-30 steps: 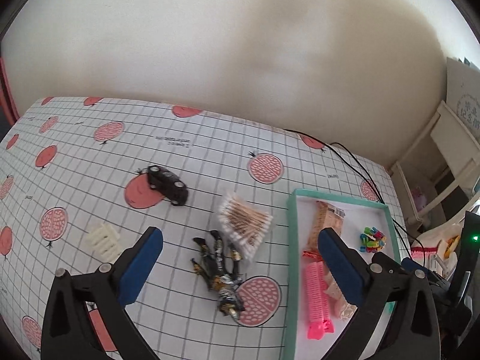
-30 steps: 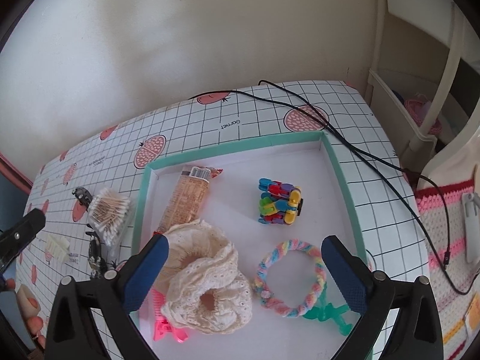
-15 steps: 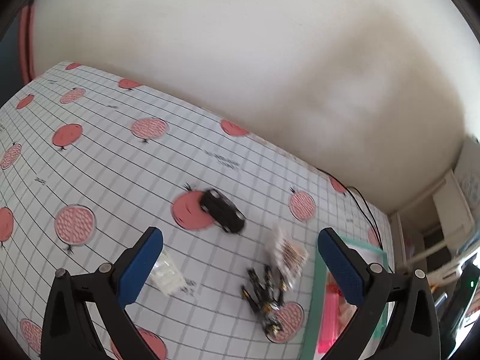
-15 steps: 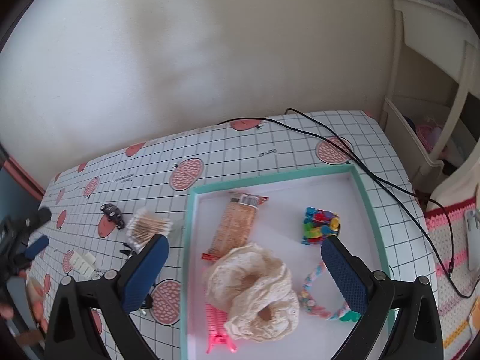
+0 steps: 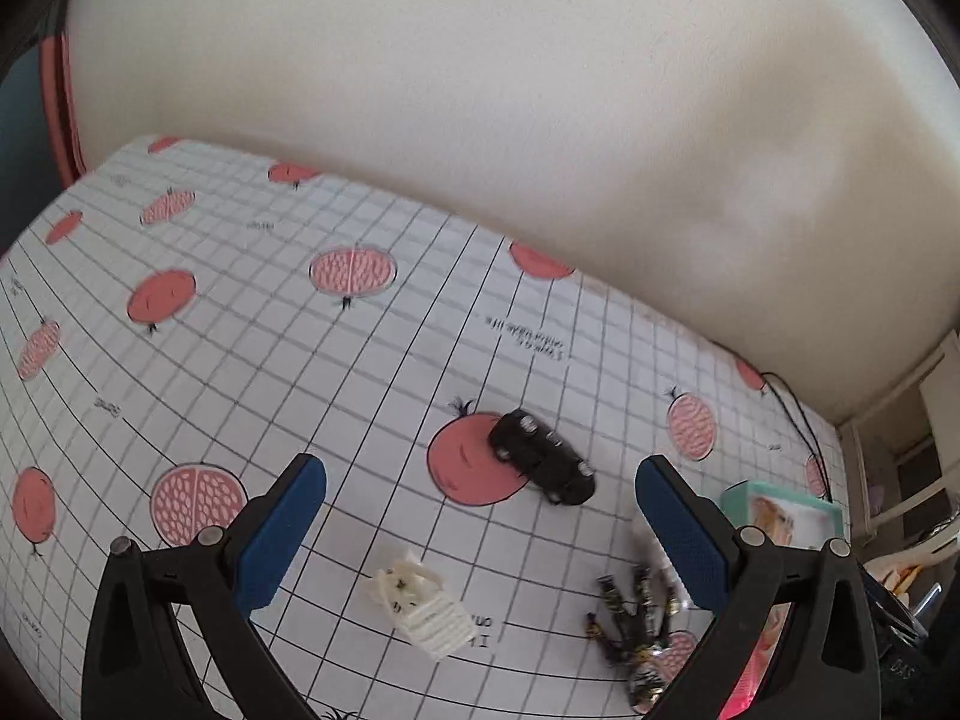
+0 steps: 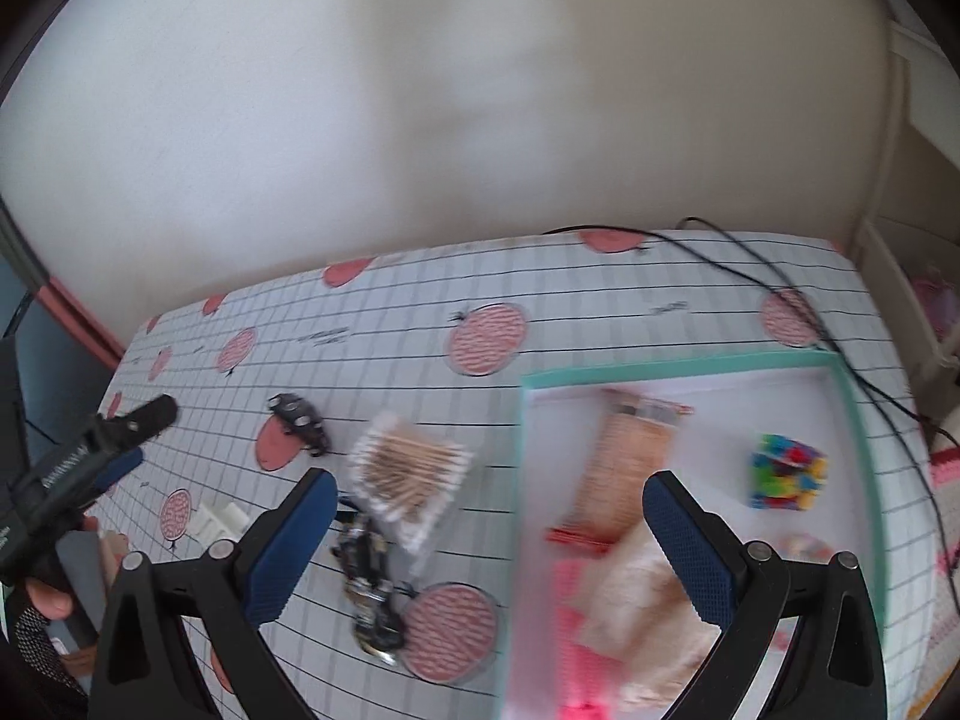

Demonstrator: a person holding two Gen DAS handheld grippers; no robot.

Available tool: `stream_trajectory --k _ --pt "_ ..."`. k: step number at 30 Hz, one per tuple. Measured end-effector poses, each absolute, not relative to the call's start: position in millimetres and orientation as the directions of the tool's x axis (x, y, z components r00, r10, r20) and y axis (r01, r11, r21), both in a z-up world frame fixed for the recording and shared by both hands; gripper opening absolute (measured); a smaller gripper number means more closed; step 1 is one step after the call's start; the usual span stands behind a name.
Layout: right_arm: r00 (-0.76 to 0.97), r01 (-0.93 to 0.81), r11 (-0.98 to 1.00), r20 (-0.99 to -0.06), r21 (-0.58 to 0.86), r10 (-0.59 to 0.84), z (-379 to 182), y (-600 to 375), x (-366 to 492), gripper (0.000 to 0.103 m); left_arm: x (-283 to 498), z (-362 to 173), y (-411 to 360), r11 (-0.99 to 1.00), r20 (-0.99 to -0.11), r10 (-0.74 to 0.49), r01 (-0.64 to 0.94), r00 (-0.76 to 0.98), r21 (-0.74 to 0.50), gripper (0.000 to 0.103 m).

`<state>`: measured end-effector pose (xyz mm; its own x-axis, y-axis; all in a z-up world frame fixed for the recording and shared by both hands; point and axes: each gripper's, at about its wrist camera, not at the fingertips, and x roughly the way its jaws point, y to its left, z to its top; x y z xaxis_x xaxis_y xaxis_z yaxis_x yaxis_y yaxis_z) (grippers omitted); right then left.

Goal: Organize objects
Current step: 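Withdraw both tools from the tray toward the claw clip and cotton swab bag, then grasp the white claw clip with the left tool while the right tool grasps the cotton swab bag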

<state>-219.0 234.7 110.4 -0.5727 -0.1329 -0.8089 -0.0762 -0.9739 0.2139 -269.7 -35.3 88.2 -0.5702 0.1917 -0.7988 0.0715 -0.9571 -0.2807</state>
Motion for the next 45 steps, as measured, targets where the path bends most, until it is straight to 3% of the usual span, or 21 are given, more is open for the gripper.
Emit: stream_trajectory --k 8,15,22,30,45 --pt "-0.532 -0.013 -0.965 -0.819 0.26 -0.214 75 185 -243 0.103 -279 60 -42 -0.952 -0.826 0.211 0.082 -0.523 -0.295 0.103" --pt "-0.516 -0.034 -0.978 -0.842 0.206 -0.16 55 176 -253 0.103 -281 45 -41 -0.961 -0.874 0.179 0.11 -0.451 -0.253 0.103" --pt "-0.517 -0.069 -0.979 -0.846 0.193 -0.13 49 185 -258 0.103 -279 32 -57 -0.928 -0.887 0.2 0.211 -0.416 -0.308 0.103" --pt "-0.516 -0.064 -0.981 -0.847 0.185 -0.126 43 180 -264 0.103 -279 27 -54 -0.931 -0.895 0.187 0.217 -0.406 -0.293 0.102" --pt "-0.505 -0.083 -0.983 -0.857 0.163 -0.1 30 184 -269 0.097 -279 16 -30 -0.962 -0.923 0.158 0.157 -0.351 -0.225 0.074"
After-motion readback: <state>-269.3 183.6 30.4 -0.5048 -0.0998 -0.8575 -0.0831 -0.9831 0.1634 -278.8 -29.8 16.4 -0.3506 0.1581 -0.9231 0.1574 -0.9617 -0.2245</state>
